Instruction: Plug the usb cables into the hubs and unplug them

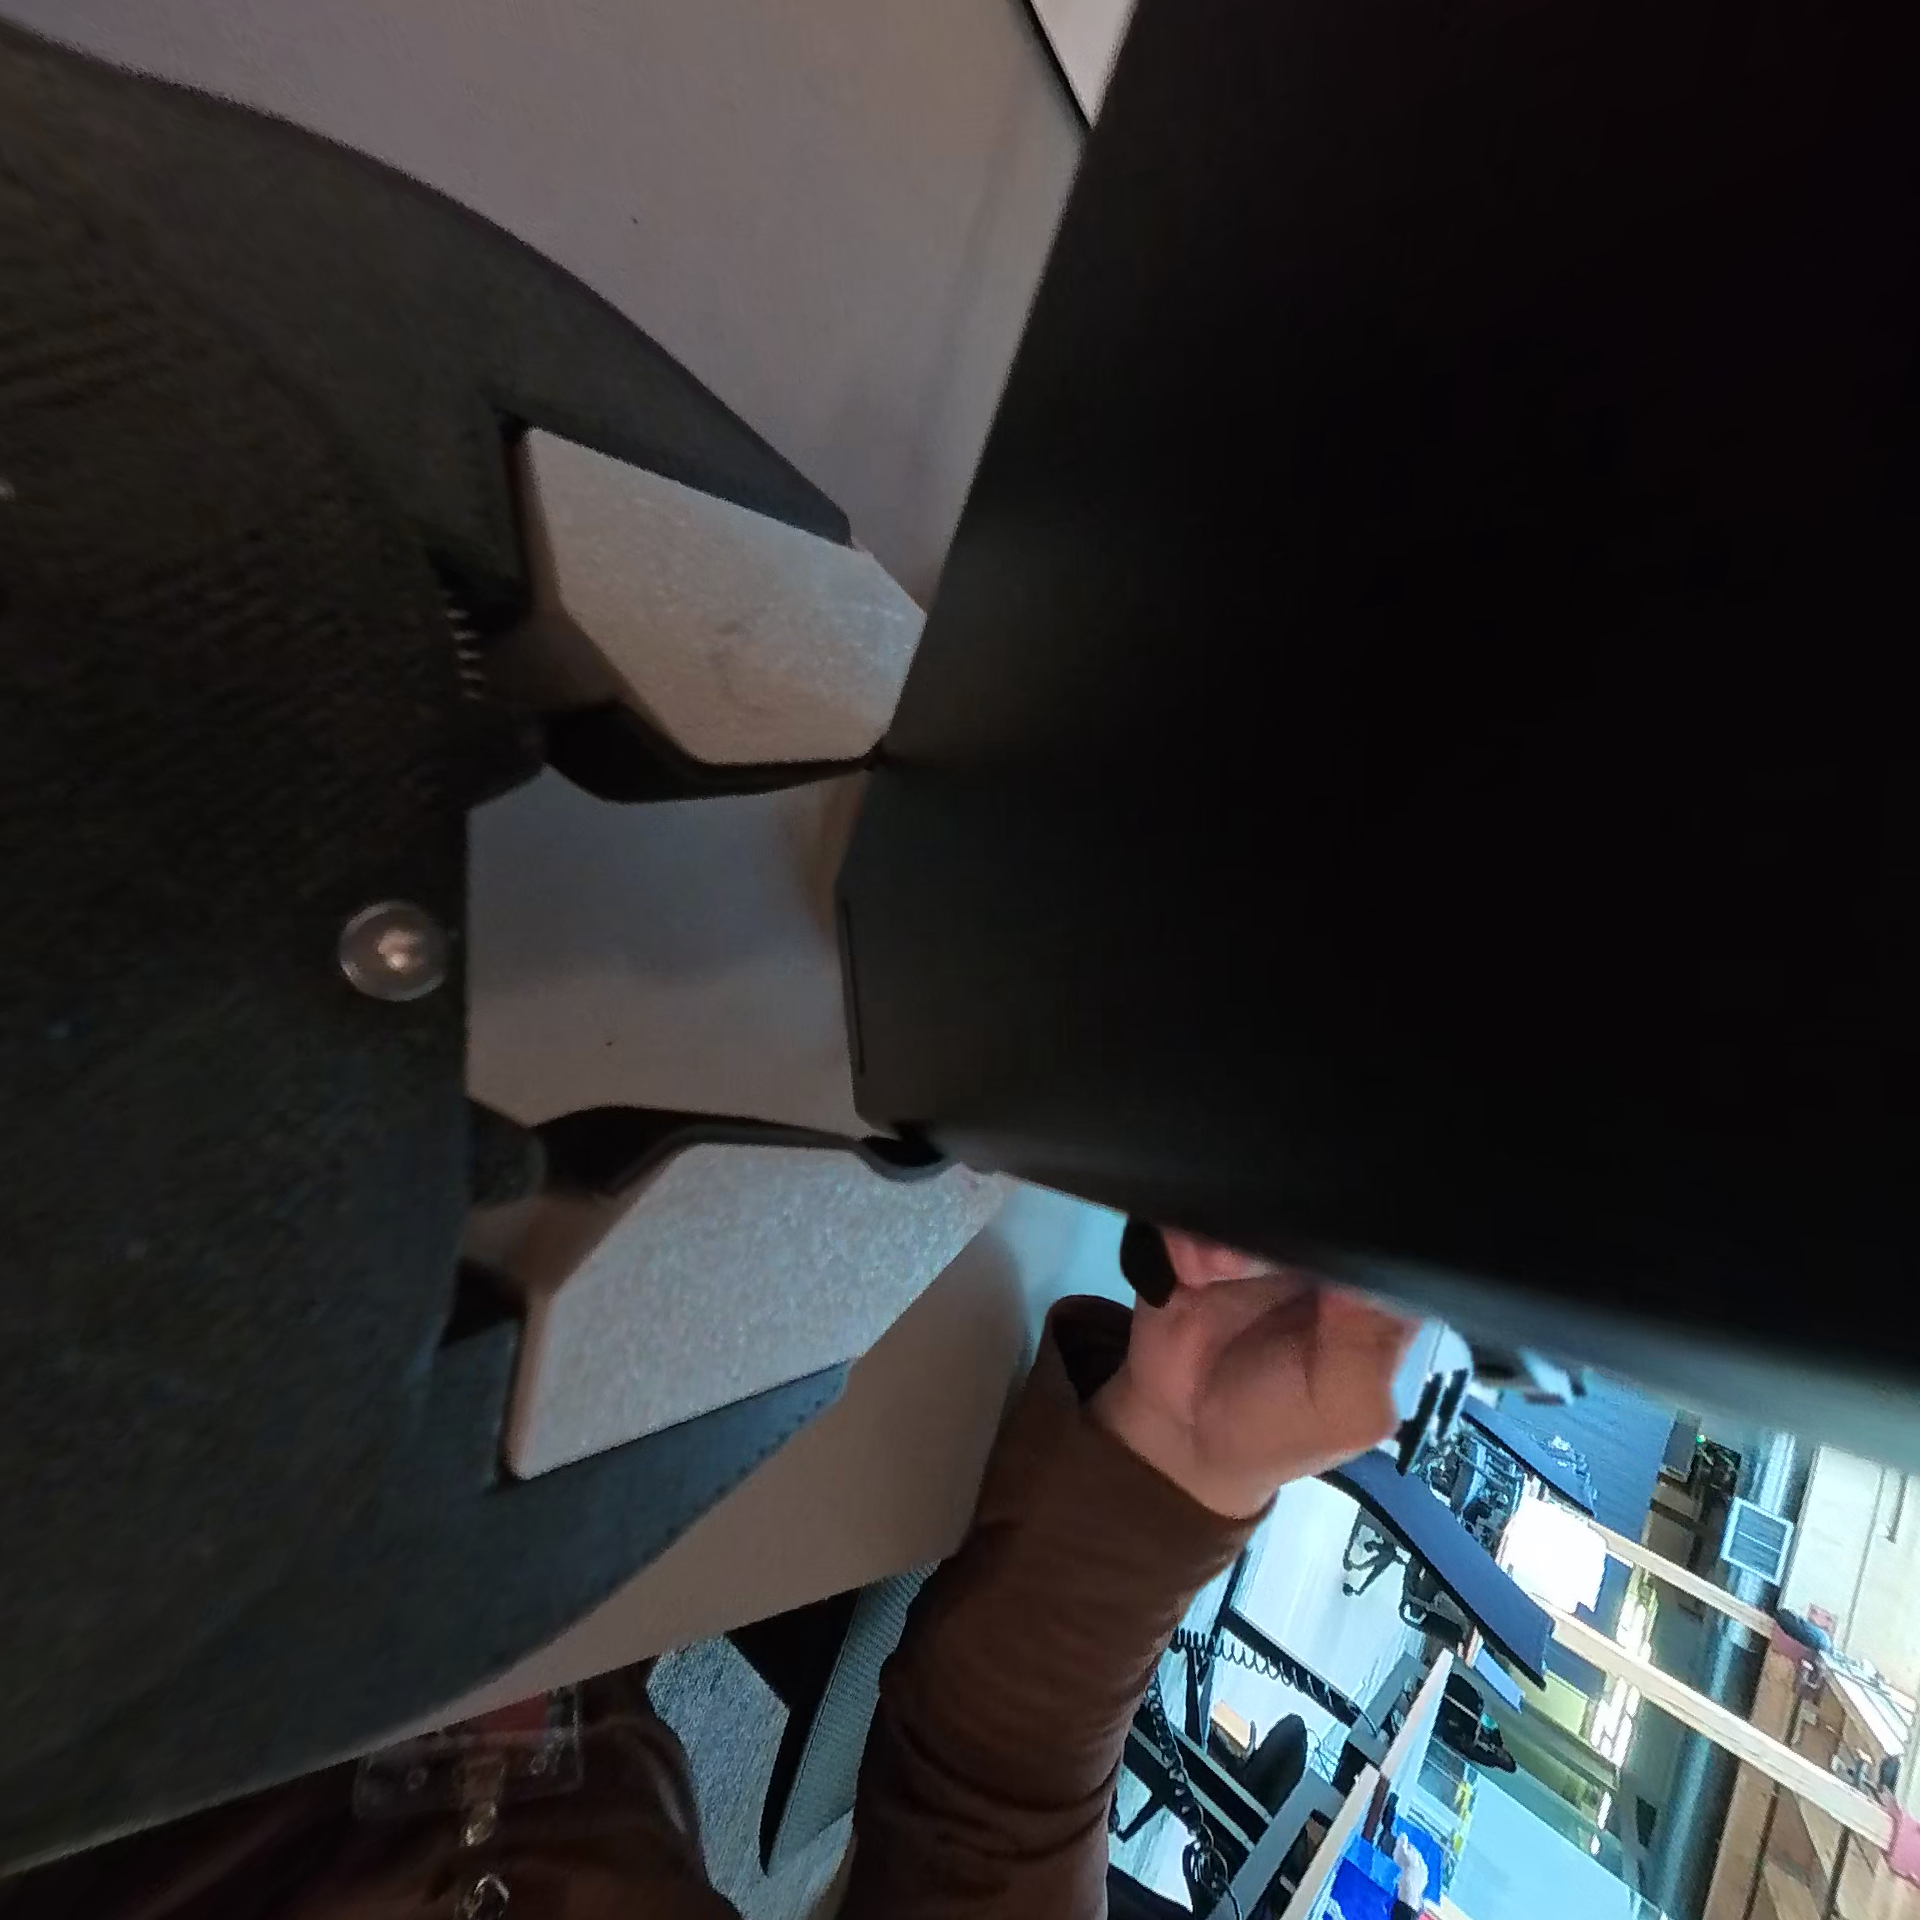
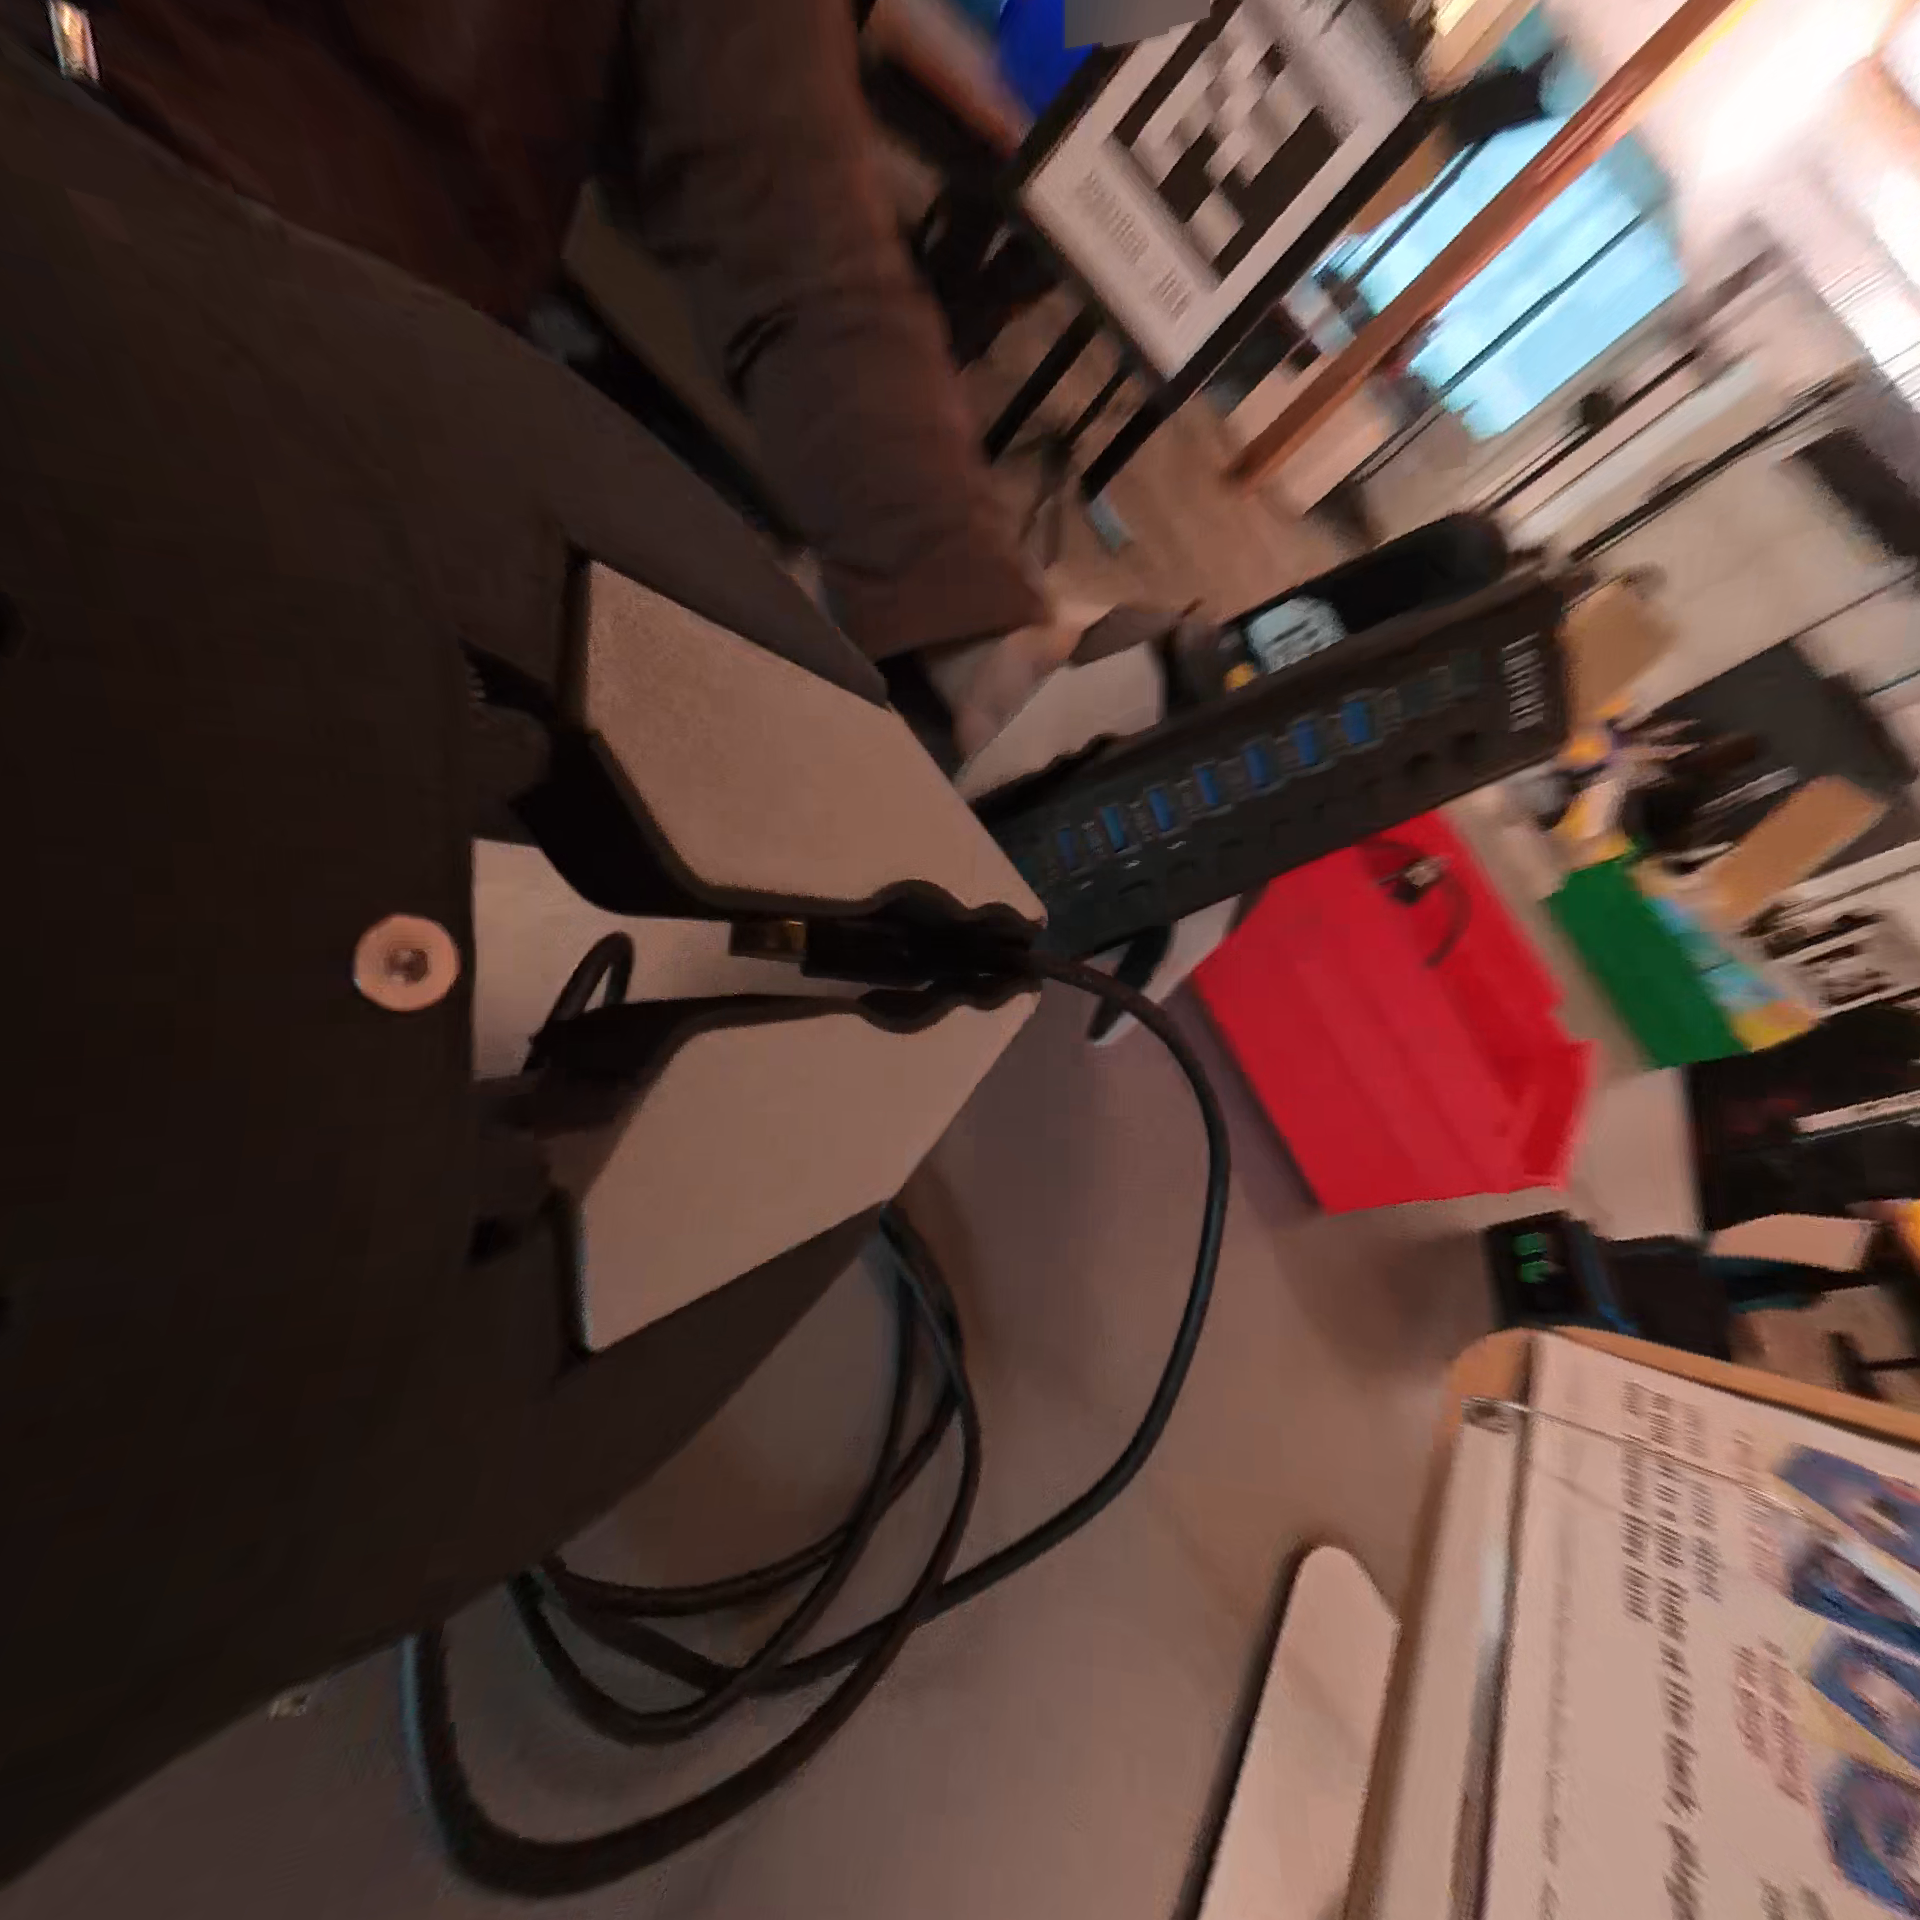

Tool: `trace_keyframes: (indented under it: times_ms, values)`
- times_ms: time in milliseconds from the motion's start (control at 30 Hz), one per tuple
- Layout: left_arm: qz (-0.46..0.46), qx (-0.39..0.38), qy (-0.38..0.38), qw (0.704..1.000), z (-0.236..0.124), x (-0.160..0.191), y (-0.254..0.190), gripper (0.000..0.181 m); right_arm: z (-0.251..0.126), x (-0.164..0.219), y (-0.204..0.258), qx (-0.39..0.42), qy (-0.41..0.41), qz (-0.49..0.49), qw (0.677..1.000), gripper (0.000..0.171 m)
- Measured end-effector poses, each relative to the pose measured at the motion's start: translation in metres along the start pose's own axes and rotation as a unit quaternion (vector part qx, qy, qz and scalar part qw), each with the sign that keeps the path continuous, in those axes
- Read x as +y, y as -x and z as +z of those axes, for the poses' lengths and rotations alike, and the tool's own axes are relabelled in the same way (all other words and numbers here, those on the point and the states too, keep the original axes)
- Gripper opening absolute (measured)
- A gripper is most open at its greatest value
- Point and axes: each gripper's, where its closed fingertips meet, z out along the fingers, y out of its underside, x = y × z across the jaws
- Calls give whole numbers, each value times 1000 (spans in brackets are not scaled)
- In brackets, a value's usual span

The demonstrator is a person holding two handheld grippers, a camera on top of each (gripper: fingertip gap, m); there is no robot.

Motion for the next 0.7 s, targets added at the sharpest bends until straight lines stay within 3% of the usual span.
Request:
trace_keyframes:
  times_ms: [133, 367, 700]
  values:
    - [0, 0, 4, 1000, 1, 2, 0, 69, -25, -25, 1, -58, -79, 56, 994, 3]
    - [2, -6, 2, 1000, 0, 1, 1, 68, -16, -11, 54, -196, -18, 17, 980, 3]
    - [-3, -22, -20, 1000, -7, -7, 7, 68, 21, 64, 36, -108, 183, -32, 977, 3]
